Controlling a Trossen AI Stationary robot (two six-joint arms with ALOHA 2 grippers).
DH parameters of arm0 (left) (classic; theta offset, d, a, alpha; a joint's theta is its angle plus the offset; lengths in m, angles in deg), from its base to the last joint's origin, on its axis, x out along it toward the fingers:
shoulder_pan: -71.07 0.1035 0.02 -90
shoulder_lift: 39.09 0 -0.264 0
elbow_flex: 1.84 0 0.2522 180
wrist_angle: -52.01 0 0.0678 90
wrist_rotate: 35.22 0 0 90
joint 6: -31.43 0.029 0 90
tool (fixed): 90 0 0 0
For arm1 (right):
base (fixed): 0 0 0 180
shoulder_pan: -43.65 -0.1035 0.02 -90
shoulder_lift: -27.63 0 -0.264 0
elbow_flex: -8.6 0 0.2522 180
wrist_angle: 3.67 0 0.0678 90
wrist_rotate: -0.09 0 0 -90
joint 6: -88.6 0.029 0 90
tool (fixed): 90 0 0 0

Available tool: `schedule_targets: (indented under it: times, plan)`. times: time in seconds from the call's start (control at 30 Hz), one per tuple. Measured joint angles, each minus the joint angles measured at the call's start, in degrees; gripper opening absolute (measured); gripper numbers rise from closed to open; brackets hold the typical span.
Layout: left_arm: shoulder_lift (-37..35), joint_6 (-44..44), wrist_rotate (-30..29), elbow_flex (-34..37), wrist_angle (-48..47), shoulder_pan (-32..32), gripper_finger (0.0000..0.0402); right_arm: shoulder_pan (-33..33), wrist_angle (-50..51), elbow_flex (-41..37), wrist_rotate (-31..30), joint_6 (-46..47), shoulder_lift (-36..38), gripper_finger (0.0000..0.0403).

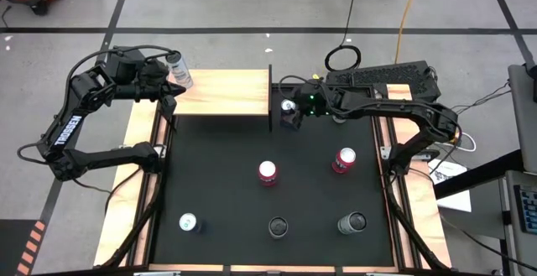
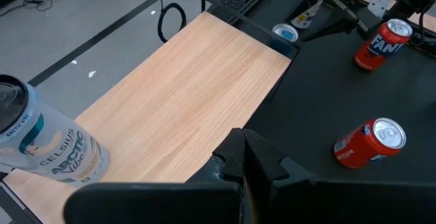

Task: Place canned beverage on shelf
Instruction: Put the top blue soda can on the shelf

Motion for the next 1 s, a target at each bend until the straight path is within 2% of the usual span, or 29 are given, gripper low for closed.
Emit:
schedule_targets:
  times: [0.77,1.0]
  plan:
    - [0.00,0.00,0.00,0.00,0.00,0.02,0.0001,0.46,0.34,0.09,0.00,0.55,-0.20,0.0245]
    - [0.00,0.00,0.00,0.00,0.00,0.02,0.0001,0.39,1.32,0.09,-0.04,0.46,-0.20,0.0286]
